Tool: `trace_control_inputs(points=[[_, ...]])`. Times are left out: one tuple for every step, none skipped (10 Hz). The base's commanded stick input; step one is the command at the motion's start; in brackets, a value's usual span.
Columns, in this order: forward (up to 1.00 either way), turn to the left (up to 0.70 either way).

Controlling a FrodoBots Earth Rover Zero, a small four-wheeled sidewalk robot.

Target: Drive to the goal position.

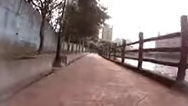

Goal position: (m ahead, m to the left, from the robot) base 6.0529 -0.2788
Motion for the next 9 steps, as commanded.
trace_control_inputs(points=[[1.0,0.0],[1.0,0.0],[1.0,0.0],[1.0,0.0],[1.0,0.0],[1.0,0.0],[1.0,0.0],[1.0,0.0],[1.0,0.0]])
